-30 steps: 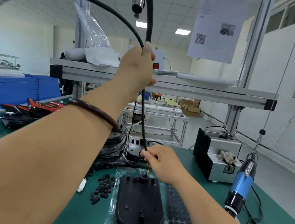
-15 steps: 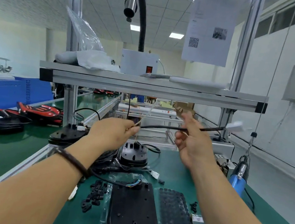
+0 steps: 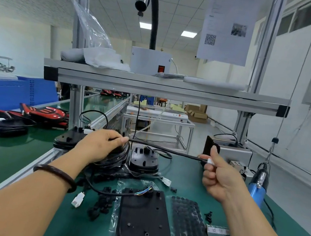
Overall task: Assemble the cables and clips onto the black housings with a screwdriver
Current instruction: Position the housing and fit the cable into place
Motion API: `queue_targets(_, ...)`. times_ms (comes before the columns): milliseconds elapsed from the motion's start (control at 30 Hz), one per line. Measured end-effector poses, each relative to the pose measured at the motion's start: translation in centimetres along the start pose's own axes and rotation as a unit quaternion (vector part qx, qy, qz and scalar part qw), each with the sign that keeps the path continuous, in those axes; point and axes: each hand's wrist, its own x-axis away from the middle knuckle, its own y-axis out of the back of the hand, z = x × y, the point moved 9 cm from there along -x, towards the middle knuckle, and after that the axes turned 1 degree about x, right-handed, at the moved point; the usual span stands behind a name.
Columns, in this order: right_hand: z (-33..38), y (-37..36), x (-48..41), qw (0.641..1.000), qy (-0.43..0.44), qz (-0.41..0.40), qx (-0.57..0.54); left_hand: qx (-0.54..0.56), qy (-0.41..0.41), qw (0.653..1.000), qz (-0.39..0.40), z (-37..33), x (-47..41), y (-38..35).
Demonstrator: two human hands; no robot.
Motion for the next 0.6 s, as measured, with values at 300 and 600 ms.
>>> queue_targets(300,5.2,1.9,0.4,0.987,0.043,-0.051,-0.149,0.003,-0.077,0.997,-0.027,-3.9,-0.1,0.4)
queue_targets(600,6.0,5.1,0.4,0.970,0.080,-0.082,-0.213,-0.029,-0.117,0.991,-0.060,-6.6,0.2,1.3)
